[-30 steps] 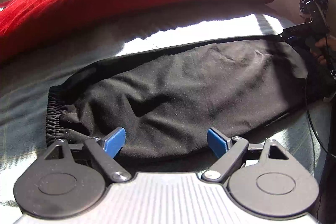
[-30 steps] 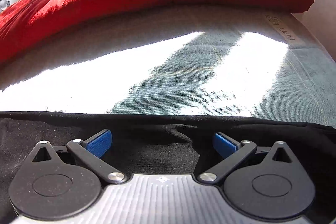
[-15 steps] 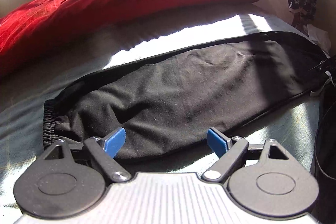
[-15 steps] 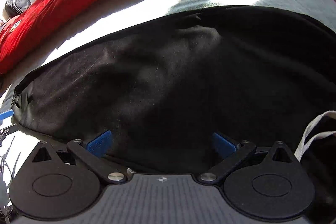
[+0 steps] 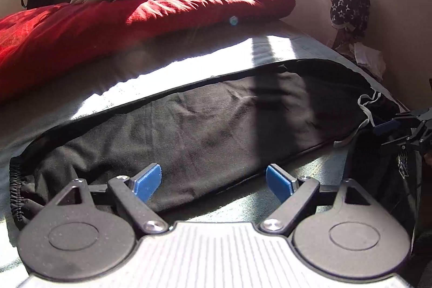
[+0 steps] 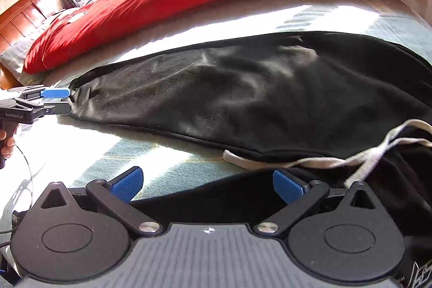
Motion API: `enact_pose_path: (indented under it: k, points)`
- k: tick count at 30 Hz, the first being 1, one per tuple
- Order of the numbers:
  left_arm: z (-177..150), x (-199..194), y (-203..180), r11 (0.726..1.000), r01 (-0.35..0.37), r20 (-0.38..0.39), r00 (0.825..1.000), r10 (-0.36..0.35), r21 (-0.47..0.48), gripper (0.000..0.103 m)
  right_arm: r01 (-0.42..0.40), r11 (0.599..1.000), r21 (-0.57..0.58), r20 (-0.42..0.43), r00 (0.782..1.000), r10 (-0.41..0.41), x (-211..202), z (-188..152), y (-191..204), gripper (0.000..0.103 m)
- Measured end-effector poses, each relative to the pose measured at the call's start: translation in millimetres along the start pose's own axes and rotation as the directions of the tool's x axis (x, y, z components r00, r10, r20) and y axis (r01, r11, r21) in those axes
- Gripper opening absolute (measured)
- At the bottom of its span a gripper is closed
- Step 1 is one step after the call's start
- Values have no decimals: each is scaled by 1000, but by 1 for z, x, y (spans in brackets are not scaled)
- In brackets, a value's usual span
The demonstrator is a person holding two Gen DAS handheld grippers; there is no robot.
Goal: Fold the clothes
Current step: 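Move both tools over to the black sweatpants with white drawstrings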
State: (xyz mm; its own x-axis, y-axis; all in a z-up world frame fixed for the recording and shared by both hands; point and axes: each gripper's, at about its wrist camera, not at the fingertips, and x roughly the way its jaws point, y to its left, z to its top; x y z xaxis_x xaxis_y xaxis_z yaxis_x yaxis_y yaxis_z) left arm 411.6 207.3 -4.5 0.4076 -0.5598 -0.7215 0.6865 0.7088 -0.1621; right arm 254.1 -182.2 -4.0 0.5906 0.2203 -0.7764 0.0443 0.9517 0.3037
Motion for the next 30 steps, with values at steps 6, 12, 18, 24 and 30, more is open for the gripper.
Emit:
enact_pose_path:
  k: [6, 12, 18, 24, 30]
  points:
    - [15, 21, -61, 983, 179, -9, 984, -179, 45, 85, 91, 977, 190, 80, 991, -108, -59, -51, -60, 103]
    - [33, 61, -137, 912, 408, -57, 913, -405, 51, 85, 59, 965, 256, 156, 983, -102, -84, -77, -82, 103]
    - [32, 103, -211, 842, 535, -129, 841, -526, 59, 85, 54, 969, 241, 157, 983, -94, -84, -96, -91, 103]
    - [30, 121, -226, 910, 415, -83, 907, -414, -5, 85, 1, 970, 243, 166, 985, -43, -93, -113, -116, 103]
    - [28, 138, -242, 955, 287, -46, 956, -291, -76, 81, -86, 981, 173, 195, 979, 51, -107, -120, -149, 103]
